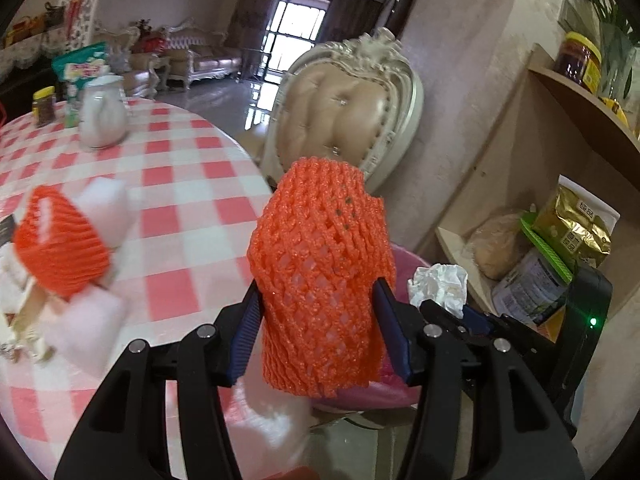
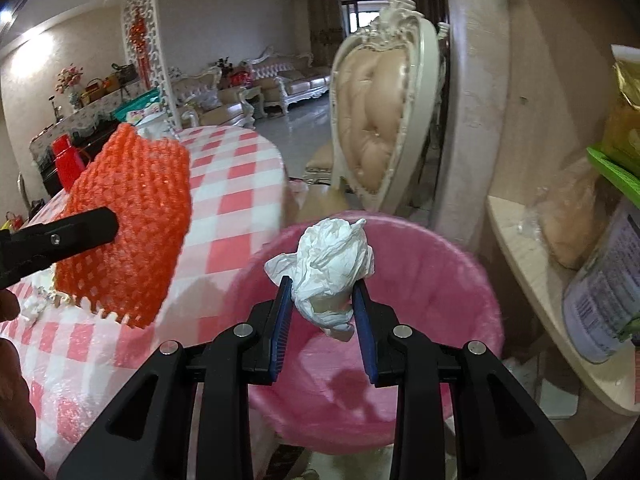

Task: Collect trash
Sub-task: 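Carry the orange net and tissue over the pink bin with both tools, then open both tools to drop the net and tissue into the bin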

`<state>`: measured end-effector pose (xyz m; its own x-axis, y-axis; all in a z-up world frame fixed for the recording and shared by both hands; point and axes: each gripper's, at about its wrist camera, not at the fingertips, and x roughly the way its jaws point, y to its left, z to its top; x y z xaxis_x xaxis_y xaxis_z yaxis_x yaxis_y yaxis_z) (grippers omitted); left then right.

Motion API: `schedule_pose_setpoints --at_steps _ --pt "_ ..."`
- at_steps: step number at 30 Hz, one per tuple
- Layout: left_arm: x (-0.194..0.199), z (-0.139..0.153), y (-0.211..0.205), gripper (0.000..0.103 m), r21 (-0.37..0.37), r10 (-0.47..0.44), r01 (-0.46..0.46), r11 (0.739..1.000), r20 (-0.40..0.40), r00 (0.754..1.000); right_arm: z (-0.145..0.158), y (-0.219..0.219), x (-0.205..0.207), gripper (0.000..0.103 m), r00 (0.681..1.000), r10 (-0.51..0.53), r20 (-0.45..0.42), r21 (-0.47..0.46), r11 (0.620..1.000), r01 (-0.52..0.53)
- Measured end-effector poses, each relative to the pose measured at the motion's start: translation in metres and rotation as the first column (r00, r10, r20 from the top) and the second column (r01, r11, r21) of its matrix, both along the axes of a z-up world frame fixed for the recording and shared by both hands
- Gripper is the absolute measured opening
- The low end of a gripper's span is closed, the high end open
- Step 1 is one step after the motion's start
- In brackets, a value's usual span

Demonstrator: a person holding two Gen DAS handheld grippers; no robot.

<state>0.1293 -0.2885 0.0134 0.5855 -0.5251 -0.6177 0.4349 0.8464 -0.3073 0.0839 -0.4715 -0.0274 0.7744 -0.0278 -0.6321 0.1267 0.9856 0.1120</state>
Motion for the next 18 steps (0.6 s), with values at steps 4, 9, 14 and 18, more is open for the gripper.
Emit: schedule_pose_setpoints --at_steps 4,9,14,18 --pt "0.007 -0.006 -0.02 0.056 -0.003 -0.022 0.022 1.0 -0.02 1.0 0.0 -0.016 -0.001 0.03 1.0 -0.021 -0.002 0.005 1.0 0.021" --pt "0.015 -0.012 -0.035 0.056 -0.011 -0.048 0.048 0.999 -0.046 0.998 0.002 -0.029 -0.003 0.031 0.999 -0.038 -0.002 0.015 0.999 0.038" --pt "0.023 -0.016 -0.045 0.064 -0.034 -0.084 0.082 0.996 -0.07 0.994 0.002 -0.039 -0.004 0.053 0.998 -0.069 -0.003 0.019 0.997 0.069" --pt "0.032 -0.019 -0.051 0.071 -0.061 -0.108 0.103 0.993 -0.096 0.989 0.003 -0.039 -0.004 0.059 0.996 -0.083 -0.01 0.013 0.996 0.083"
